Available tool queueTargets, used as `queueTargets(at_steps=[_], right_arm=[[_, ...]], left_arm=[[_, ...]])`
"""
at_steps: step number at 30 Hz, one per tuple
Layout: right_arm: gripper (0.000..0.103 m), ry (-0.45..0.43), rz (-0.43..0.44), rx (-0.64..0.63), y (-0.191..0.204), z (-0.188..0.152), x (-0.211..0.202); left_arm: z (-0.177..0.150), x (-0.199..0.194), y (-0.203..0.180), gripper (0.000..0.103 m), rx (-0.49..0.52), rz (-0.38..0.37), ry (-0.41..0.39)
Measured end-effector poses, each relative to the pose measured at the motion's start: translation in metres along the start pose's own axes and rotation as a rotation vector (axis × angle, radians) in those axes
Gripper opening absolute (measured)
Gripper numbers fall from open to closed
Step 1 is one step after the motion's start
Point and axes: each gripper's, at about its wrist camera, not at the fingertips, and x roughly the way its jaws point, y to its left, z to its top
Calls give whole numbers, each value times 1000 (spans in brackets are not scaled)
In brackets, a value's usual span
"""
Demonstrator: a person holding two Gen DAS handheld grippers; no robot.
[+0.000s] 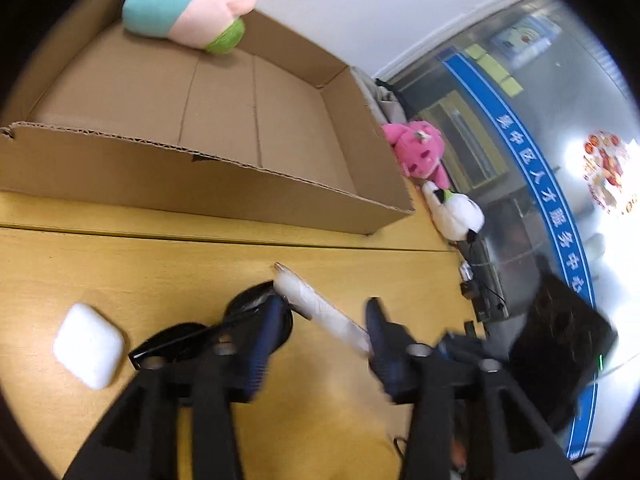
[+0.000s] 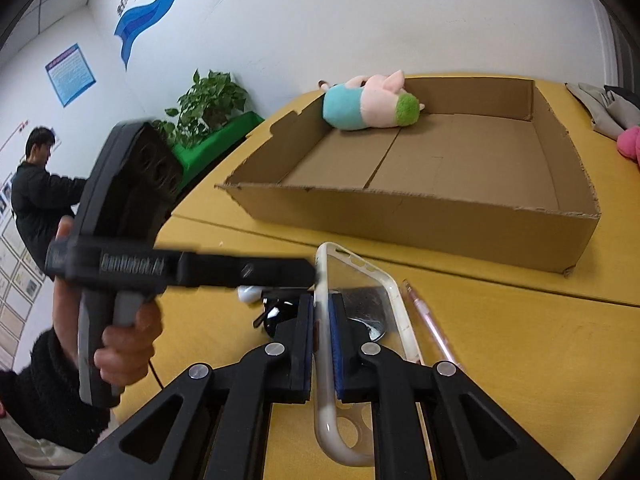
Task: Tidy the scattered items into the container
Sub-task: 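Carry the phone case with the left gripper toward the box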
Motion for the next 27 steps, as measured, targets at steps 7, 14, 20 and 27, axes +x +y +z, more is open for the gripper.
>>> queueTargets(at_steps=[7,14,20,27], right_arm=[[7,39,-45,-112,15,-19,7],[7,111,-44,-144,23,-47,19],[11,180,-7,-119,18,-58,29],[8,202,-6,-134,20,-59,35]], left_arm=[[-12,28,4,30,-25,57,146],[-25,35,4,13,-50,96,179],[-31,34,12,14,-67,105,182],[-31,32,6,14,-40,110,162]])
